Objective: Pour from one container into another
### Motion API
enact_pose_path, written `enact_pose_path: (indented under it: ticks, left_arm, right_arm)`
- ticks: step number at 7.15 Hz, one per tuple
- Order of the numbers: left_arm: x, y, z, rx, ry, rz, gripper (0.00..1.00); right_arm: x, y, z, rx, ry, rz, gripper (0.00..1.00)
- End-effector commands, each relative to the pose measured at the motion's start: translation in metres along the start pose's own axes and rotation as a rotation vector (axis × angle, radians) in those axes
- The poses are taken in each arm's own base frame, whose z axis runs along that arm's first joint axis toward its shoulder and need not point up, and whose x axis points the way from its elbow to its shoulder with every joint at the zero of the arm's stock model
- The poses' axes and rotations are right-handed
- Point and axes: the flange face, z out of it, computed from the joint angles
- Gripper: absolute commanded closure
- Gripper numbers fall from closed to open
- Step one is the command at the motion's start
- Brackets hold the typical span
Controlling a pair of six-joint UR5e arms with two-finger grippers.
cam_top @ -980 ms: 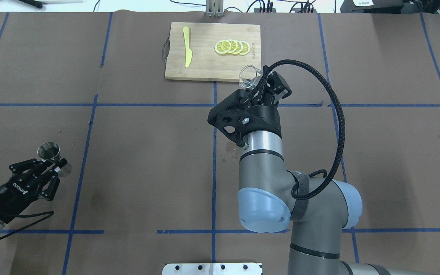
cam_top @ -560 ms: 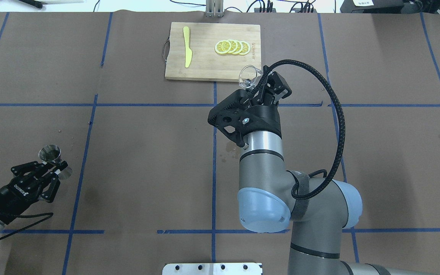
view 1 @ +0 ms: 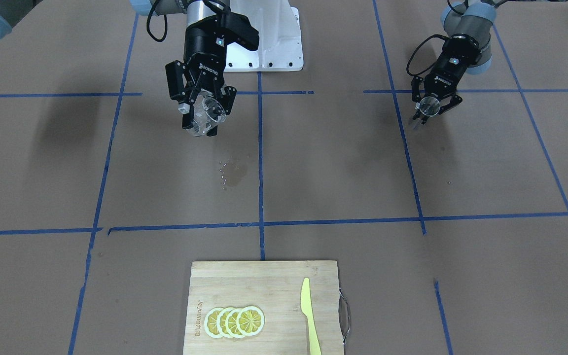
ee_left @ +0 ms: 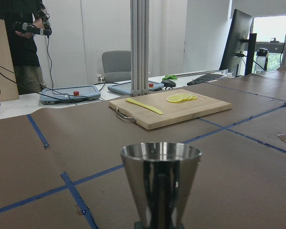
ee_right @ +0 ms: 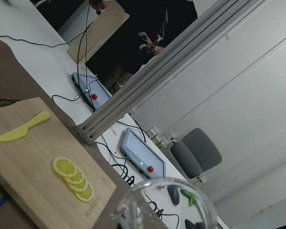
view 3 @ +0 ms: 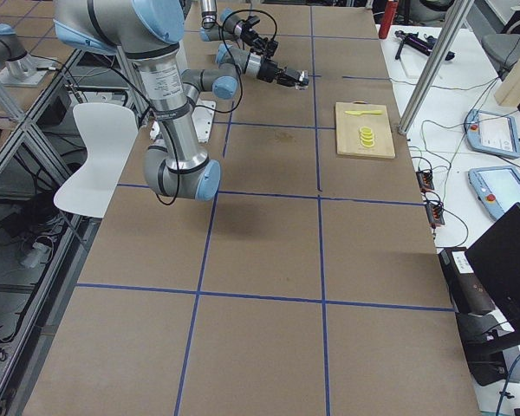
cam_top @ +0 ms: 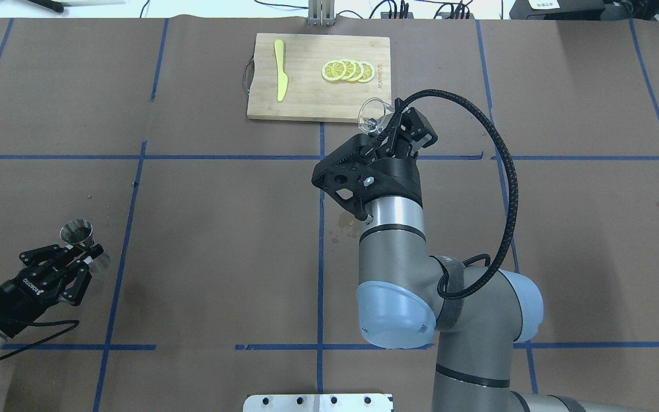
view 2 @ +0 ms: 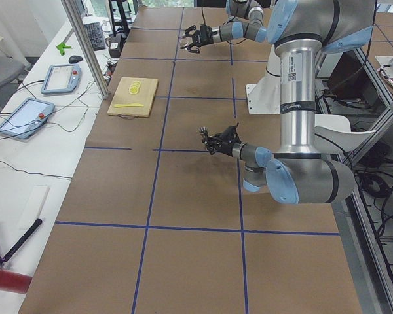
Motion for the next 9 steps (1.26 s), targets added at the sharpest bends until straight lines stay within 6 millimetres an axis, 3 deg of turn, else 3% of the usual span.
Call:
enact_pose_path:
  ticks: [1,9]
  left_arm:
    - [0.000,0.001,0.001,-0.001,0.001,-0.006,1.00]
    - [-0.002,0.013,0.003,-0.027,-0.010,0.018,1.00]
  right_arm:
    - [0.003,-0.001,-0.002,0.002,-0.001,0.006,1.00]
    - [0.004,0.004,-0.001,0.000,0.002,-0.001,1.00]
